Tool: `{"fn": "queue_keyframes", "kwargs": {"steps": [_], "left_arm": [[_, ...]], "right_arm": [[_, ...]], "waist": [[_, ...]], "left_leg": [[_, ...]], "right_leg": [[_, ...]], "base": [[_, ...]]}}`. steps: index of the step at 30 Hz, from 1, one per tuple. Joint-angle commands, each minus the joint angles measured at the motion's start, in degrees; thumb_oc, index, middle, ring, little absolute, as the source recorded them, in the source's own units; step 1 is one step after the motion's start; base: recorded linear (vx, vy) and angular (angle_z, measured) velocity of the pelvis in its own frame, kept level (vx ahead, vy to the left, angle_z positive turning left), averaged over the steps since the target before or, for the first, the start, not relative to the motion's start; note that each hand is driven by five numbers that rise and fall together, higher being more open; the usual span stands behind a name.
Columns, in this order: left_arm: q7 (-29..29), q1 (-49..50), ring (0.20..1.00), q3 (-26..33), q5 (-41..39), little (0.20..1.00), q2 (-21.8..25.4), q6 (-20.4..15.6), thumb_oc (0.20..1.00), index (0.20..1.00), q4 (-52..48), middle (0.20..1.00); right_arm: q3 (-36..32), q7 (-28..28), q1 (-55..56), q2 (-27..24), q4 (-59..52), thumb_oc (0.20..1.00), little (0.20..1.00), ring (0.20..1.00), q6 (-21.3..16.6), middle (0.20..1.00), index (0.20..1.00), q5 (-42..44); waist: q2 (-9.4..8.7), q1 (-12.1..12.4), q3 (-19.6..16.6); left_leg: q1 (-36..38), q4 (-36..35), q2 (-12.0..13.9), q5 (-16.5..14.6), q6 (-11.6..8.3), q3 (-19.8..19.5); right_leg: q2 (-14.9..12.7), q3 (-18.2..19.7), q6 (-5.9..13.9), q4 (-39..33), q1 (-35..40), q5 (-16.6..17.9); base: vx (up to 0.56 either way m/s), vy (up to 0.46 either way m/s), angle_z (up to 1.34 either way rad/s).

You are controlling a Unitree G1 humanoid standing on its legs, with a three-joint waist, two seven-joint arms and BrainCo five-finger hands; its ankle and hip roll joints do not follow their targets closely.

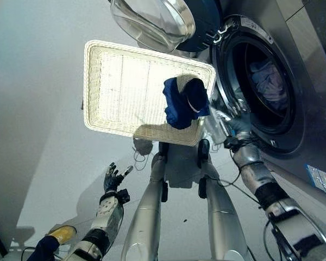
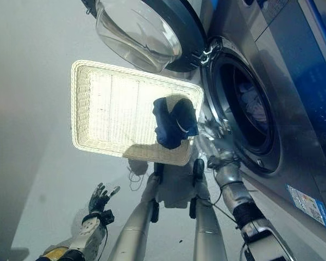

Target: Put the clothes into the washing machine.

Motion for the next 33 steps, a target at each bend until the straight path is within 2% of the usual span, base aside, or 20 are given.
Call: {"fn": "queue_keyframes", "kwargs": {"steps": [1, 3, 9, 13, 17, 21, 23, 25, 26, 30, 33], "left_arm": [[-1.26, 4.29, 1.0, 2.95, -0.77, 1.0, -0.44, -2.8, 1.0, 1.0, 1.13, 1.0], [-2.3, 3.75, 1.0, 3.08, -1.36, 1.0, 0.05, -3.05, 1.0, 1.0, 2.35, 1.0], [-4.47, 1.03, 1.0, 2.58, -2.65, 1.0, 1.79, -2.49, 1.0, 1.0, 5.65, 1.0], [-6.08, -0.75, 1.0, 1.14, -3.2, 1.0, 3.09, -2.93, 1.0, 1.0, 7.25, 1.0], [-6.34, -1.55, 1.0, -0.1, -3.61, 1.0, 4.11, -2.52, 1.0, 1.0, 7.1, 1.0], [-5.48, -3.0, 1.0, -1.33, -2.88, 1.0, 4.91, -0.65, 1.0, 1.0, 6.43, 1.0], [-5.04, -3.35, 1.0, -2.04, -2.71, 1.0, 5.16, -0.1, 1.0, 1.0, 5.87, 1.0], [-4.75, -4.08, 1.0, -2.87, -2.58, 1.0, 5.15, 0.35, 1.0, 1.0, 5.53, 1.0], [-4.53, -4.28, 1.0, -3.24, -2.42, 1.0, 5.09, 0.43, 1.0, 1.0, 5.21, 1.0], [-3.93, -4.64, 1.0, -4.62, -1.9, 1.0, 4.81, 0.49, 1.0, 1.0, 3.89, 1.0], [-3.48, -5.05, 1.0, -5.74, -1.29, 1.0, 4.69, 0.7, 1.0, 1.0, 2.46, 1.0]], "right_arm": [[2.85, -3.83, 0.18, -4.23, -8.23, 1.0, 1.0, 1.0, -0.91, 1.0, 1.0, -16.75], [4.53, -3.97, -0.57, -6.03, -10.28, 1.0, 1.0, 1.0, 0.0, 1.0, 1.0, -19.86], [11.9, 0.89, -6.53, -9.53, -11.15, 1.0, 1.0, 1.0, 3.73, 1.0, 1.0, -27.2], [19.44, 4.31, -13.36, -12.15, -6.4, 1.0, 1.0, 1.0, 6.6, 1.0, 1.0, -29.79], [24.12, 4.28, -18.55, -13.23, -1.74, 1.0, 1.0, 1.0, 9.44, 1.0, 1.0, -32.02], [27.35, 4.82, -24.21, -11.53, 6.76, 1.0, 1.0, 1.0, 14.25, 1.0, 1.0, -32.76], [28.4, 5.59, -26.3, -10.48, 11.26, 1.0, 1.0, 1.0, 17.8, 1.0, 1.0, -31.47], [29.98, 7.39, -29.59, -9.33, 17.91, 1.0, 1.0, 1.0, 23.31, 1.0, 1.0, -32.54], [30.55, 7.47, -30.63, -8.97, 20.19, 1.0, 1.0, 1.0, 24.59, 1.0, 1.0, -30.98], [30.52, 10.37, -33.18, -6.75, 30.47, 1.0, 1.0, 1.0, 30.92, 1.0, 1.0, -30.09], [29.21, 12.31, -34.98, -5.17, 38.85, 1.0, 1.0, 1.0, 34.12, 1.0, 1.0, -29.22]], "waist": [[-0.57, -1.57, -0.96], [-0.79, -1.53, -0.96], [-1.04, -0.36, -0.96], [-1.06, 1.5, -0.96], [-1.25, 3.12, -0.96], [-1.69, 4.88, -0.96], [-1.78, 5.65, -0.96], [-1.66, 6.62, -0.96], [-1.59, 6.99, -0.96], [-1.14, 8.38, -0.96], [-0.43, 9.43, -0.96]], "left_leg": [[-0.64, 3.42, -3.48, -1.26, -0.54, 1.65], [-0.67, 3.73, -3.37, -1.36, -0.69, 1.47], [-0.79, 3.96, -3.09, -1.28, -1.03, 1.12], [-0.87, 2.38, -2.91, -0.27, -1.32, 0.18], [-1.16, 1.56, -2.84, 0.32, -1.45, -1.03], [-2.37, 1.63, -2.71, 0.42, -1.72, -2.21], [-3.01, 1.37, -2.58, 0.61, -1.79, -2.57], [-3.75, 1.04, -2.43, 0.86, -1.93, -2.98], [-4.03, 0.86, -2.41, 0.95, -1.91, -3.16], [-5.24, 0.66, -2.41, 1.32, -1.89, -3.92], [-6.32, 0.55, -2.52, 1.58, -1.84, -4.59]], "right_leg": [[2.41, 0.88, 1.41, -6.19, 2.17, 6.81], [2.41, 0.84, 1.61, -5.85, 2.24, 6.51], [2.25, -0.2, 2.04, -5.04, 2.39, 5.7], [2.32, -1.43, 2.32, -5.04, 2.63, 5.31], [2.1, -2.66, 2.61, -5.09, 2.46, 5.4], [1.62, -4.37, 3.01, -5.25, 1.55, 5.68], [1.46, -5.04, 3.09, -5.36, 1.06, 5.84], [1.36, -5.61, 3.09, -5.51, 0.5, 5.94], [1.27, -5.91, 3.12, -5.55, 0.34, 5.96], [0.99, -6.93, 3.13, -5.48, -0.58, 6.13], [0.62, -7.62, 3.16, -5.51, -1.45, 6.27]], "base": [[-0.04, 0.044, 0.02], [-0.01, 0.007, 0.02], [-0.02, -0.036, 0.07], [-0.03, -0.08, 0.15], [-0.02, -0.071, 0.17], [0.0, -0.097, 0.25], [0.01, -0.093, 0.22], [0.01, -0.08, 0.22], [0.01, -0.067, 0.17], [0.02, -0.054, 0.13], [0.02, -0.053, 0.18]]}}
